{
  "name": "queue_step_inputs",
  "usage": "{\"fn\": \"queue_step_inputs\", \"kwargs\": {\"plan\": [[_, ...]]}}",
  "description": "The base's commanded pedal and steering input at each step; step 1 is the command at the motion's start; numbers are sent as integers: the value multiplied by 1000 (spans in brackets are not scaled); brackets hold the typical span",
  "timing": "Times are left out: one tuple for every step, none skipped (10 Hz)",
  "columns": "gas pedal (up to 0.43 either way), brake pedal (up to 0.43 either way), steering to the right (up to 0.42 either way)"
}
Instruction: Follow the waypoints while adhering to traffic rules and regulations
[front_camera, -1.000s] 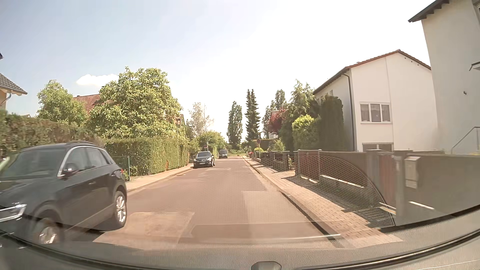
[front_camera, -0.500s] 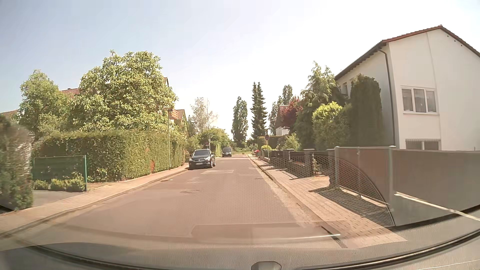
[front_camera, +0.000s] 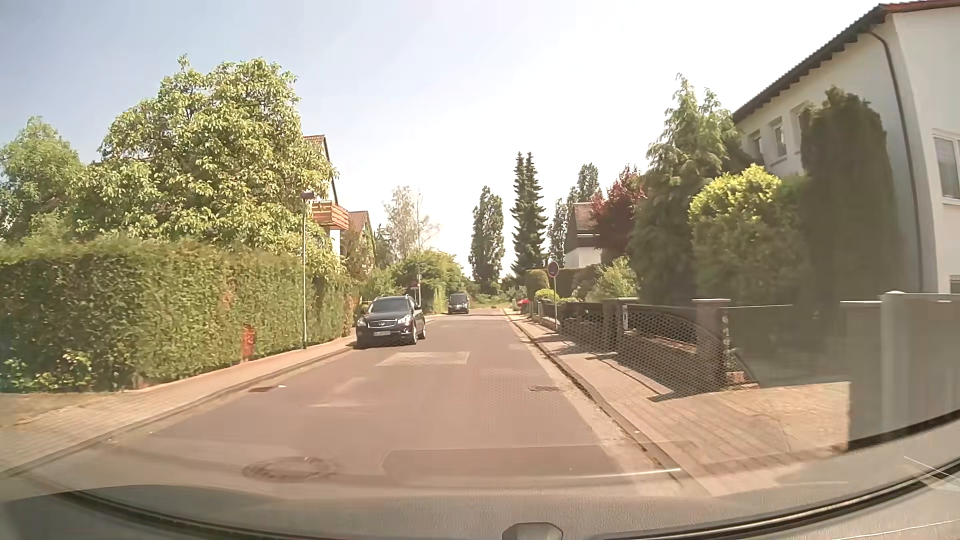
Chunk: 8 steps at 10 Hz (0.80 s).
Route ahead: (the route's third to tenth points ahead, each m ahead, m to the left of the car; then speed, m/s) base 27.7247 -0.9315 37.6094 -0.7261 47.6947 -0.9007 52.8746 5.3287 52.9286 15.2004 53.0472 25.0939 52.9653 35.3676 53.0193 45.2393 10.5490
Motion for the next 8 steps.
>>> {"fn": "queue_step_inputs", "kwargs": {"plan": [[0,0,-4],[0,0,-4],[0,0,-4],[0,0,-3],[0,0,-3],[0,0,-3],[0,0,-3],[0,0,-2]]}}
